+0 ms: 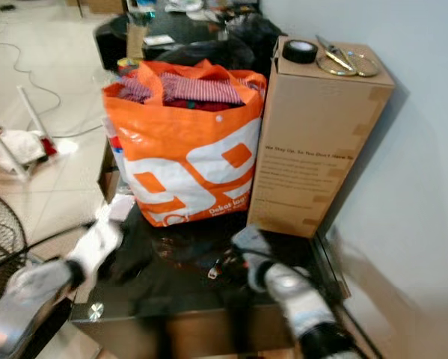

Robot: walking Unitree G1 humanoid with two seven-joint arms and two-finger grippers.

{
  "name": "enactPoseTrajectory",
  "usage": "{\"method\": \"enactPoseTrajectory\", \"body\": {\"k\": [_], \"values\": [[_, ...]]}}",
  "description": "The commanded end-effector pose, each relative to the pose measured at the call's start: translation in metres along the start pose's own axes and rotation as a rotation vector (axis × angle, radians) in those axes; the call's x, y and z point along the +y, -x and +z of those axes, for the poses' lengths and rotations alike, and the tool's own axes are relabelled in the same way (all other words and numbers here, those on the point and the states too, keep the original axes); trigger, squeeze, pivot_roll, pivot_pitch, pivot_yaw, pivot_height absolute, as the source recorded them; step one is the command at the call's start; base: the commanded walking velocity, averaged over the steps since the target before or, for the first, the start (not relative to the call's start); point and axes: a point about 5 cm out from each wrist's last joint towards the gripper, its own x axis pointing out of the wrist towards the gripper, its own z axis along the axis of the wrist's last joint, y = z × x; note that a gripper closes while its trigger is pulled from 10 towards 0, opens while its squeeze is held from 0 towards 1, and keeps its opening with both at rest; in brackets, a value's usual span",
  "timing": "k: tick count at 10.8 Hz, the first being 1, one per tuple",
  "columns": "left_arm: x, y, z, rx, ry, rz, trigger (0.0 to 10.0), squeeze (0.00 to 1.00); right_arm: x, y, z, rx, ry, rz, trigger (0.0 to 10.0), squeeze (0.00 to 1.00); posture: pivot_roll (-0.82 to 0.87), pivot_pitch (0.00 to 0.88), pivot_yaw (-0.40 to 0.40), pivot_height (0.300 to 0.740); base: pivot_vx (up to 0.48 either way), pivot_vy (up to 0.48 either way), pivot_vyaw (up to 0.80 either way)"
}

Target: Hang keys on a hook

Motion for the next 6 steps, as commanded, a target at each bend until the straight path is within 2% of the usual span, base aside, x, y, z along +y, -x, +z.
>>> {"method": "enactPoseTrajectory", "body": {"k": [1,5,6], "values": [[-0.002,0.003,0.002,0.010,-0.030,-0.027,10.0,0.00,0.002,-0.004,0.001,0.006,0.008,0.016,10.0,0.00,-0.04,0.000,-0.007,0.740,0.000,0.000,0.00],[-0.018,0.018,-0.004,0.080,-0.065,-0.141,10.0,0.00,0.017,-0.019,-0.003,0.021,-0.050,0.063,10.0,0.00,-0.01,0.000,-0.033,0.740,0.000,0.000,0.00],[-0.021,0.021,-0.005,0.088,-0.060,-0.143,10.0,0.00,0.018,-0.021,-0.009,0.052,-0.041,0.042,9.3,0.00,0.00,0.000,-0.039,0.740,0.000,0.000,0.00]]}}
